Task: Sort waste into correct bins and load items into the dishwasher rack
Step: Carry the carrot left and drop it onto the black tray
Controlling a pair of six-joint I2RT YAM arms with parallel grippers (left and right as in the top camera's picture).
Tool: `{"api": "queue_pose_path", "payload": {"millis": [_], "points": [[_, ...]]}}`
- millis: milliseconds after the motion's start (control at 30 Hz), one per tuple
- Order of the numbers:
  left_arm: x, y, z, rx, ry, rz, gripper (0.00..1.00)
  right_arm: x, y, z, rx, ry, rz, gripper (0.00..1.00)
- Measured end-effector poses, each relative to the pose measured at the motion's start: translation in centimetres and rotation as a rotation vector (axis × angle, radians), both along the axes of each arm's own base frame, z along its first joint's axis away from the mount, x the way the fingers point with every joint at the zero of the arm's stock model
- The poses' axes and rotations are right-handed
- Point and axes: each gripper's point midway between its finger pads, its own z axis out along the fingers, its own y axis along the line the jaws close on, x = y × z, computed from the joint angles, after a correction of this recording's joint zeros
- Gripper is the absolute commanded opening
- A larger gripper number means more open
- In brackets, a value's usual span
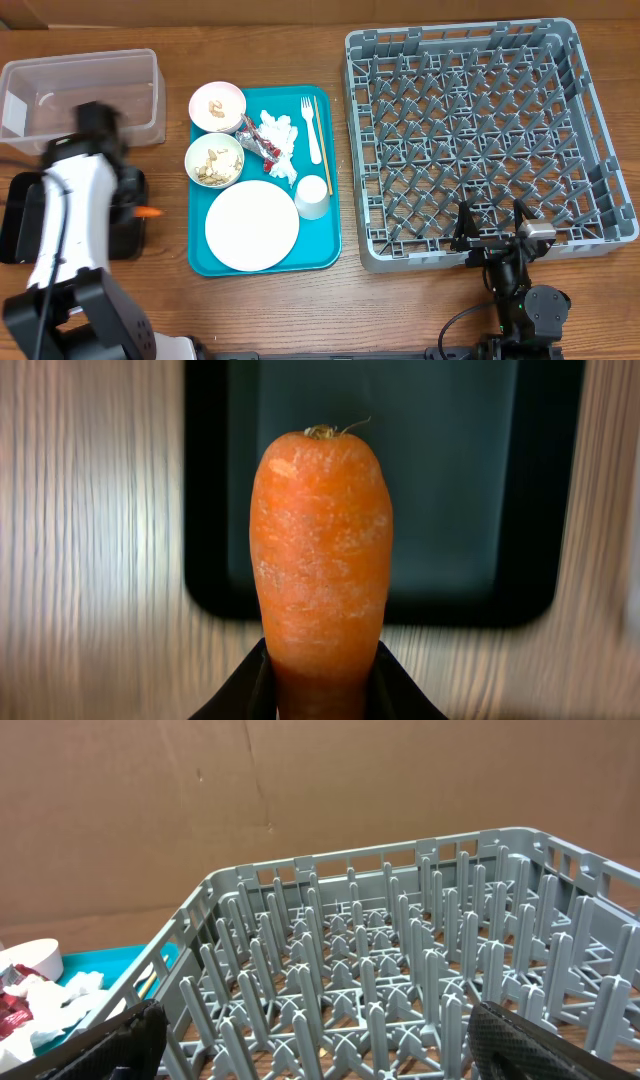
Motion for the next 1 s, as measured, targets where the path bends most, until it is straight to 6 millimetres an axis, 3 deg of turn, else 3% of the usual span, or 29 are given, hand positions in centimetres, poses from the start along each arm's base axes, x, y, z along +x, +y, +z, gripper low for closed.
{"api": "queue_pose_path", "payload": {"millis": [200,400,500,567,700,800,933,1000], "points": [[0.5,5.9,0.8,0.076,-0.101,0.058,0.17,0.0,0.0,0.0,0.000,0.000,0.000,1.00],[0.0,9.5,1.3,0.167,-0.085,0.032,0.33,0.0,0.0,0.0,0.000,0.000,0.000,1.00],[-0.5,10.1,0.4,0.172,-0.031,0.018,0.51,0.0,0.0,0.0,0.000,0.000,0.000,1.00],[-0.6,10.3,-0.4,0.170,-0.003,0.013,0.55,0.0,0.0,0.0,0.000,0.000,0.000,1.00],[-0.8,10.4,-1.8,0.155,0.050,-0.008,0.73,0.0,0.0,0.0,0.000,0.000,0.000,1.00],[-0.8,10.4,-2.1,0.153,0.069,-0.029,0.79,0.0,0.0,0.0,0.000,0.000,0.000,1.00],[-1.1,10.0,-2.1,0.131,0.086,-0.044,0.80,0.0,0.0,0.0,0.000,-0.001,0.000,1.00],[-0.6,9.5,-1.9,0.093,0.060,-0.054,0.86,0.0,0.0,0.0,0.000,0.000,0.000,1.00]]}}
